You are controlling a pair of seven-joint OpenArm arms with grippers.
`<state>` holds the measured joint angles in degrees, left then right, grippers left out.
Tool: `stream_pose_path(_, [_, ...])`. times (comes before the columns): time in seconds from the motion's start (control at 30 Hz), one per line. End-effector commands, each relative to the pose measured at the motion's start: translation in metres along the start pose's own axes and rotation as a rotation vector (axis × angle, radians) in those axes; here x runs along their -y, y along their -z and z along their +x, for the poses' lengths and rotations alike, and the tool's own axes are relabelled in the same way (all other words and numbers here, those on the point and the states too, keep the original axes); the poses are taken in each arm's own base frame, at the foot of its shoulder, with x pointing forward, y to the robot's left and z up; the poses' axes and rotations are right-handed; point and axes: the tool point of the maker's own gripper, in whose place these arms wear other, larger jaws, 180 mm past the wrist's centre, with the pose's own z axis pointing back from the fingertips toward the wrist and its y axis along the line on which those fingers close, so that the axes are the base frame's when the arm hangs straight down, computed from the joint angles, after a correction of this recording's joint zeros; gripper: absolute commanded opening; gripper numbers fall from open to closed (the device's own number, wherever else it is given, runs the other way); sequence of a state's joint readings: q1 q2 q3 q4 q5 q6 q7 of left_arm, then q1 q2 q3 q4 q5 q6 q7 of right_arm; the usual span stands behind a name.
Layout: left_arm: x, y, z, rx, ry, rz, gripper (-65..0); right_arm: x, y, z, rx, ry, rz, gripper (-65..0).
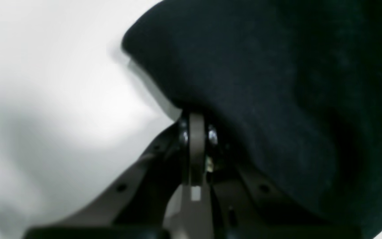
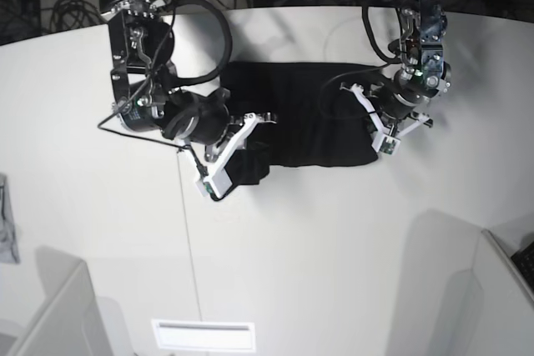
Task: Fold the T-shirt properly
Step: 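Grasp the strip end with the right gripper and fold it toward the left gripper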
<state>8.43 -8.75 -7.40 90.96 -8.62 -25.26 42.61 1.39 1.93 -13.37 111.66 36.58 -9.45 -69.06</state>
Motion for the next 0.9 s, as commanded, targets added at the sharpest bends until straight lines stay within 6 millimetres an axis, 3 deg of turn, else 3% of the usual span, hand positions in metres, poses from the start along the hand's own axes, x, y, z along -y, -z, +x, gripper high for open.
stream_pose_path(0.0, [0.004, 0.000, -0.002, -0.019, 0.006, -0.014, -65.0, -0.011, -0.004, 0.013, 0.045, -0.013, 0.030, -65.0])
stream_pose_path(0.6, [-0.001, -0.001, -0.002, -0.023, 0.012, -0.004, -65.0, -0.048, -0.002, 0.028, 0.127, 0.011, 0.125, -65.0])
stream_pose_path(0.73, [0.000, -0.001, -0.002, -0.023, 0.013, -0.005, -65.0, -0.059, 0.008, 0.023, 0.126, -0.014, 0.140, -65.0])
stream_pose_path(0.87, [0.000, -0.001, -0.003, -0.024, 0.014, -0.006, -65.0, -0.055, 0.027, 0.015, 0.119, 0.039, 0.099, -65.0])
